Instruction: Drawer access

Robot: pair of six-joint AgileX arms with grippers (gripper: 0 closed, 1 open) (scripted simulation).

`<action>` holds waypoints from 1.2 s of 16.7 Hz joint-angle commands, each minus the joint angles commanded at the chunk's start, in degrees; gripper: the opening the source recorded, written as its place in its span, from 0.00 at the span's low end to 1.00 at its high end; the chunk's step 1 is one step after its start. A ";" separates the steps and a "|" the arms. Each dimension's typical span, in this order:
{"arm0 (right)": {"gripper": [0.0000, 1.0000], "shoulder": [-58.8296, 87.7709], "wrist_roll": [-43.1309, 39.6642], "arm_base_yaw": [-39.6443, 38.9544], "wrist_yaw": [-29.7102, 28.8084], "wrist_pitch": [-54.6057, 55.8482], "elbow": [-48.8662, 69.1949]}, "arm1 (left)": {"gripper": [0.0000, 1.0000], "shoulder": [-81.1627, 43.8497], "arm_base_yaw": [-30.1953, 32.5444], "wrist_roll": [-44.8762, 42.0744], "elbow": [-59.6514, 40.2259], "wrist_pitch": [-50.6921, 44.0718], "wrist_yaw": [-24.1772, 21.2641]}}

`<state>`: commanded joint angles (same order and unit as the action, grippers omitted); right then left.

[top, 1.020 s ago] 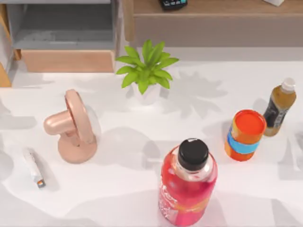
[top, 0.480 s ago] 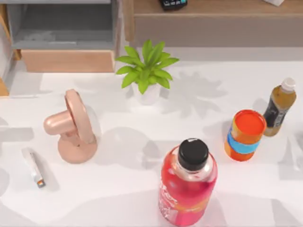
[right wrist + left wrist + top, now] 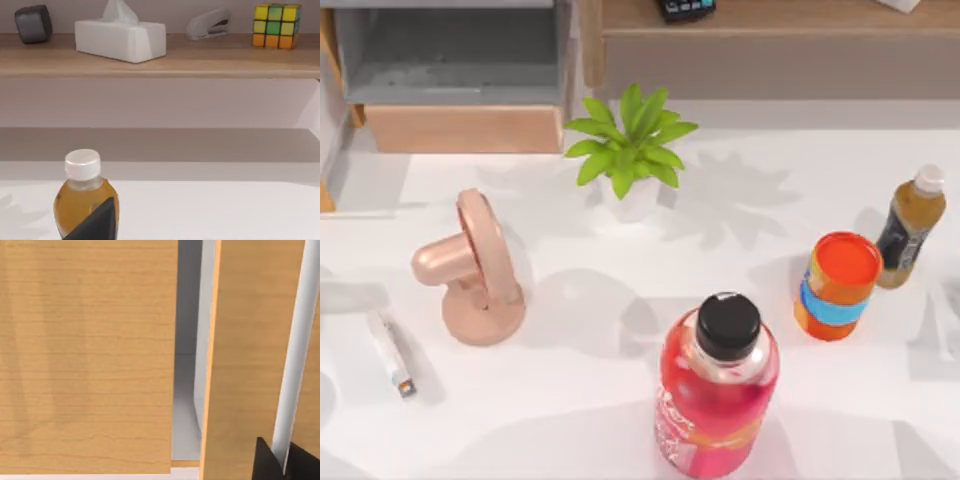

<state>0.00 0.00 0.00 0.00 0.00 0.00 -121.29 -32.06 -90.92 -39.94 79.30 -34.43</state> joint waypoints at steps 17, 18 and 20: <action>1.00 0.00 0.00 0.00 0.00 0.00 0.00 | 0.15 4.60 -7.15 -0.46 11.96 6.93 -7.13; 1.00 0.00 0.00 0.00 0.00 0.00 0.00 | 0.23 4.60 -7.15 -0.46 11.96 6.93 -7.13; 1.00 0.00 0.00 0.00 0.00 0.00 0.00 | 0.38 4.60 -7.15 -0.46 11.96 6.93 -7.13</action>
<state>0.00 0.00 0.00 0.00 0.00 0.00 -116.69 -39.21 -91.38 -27.98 86.22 -41.56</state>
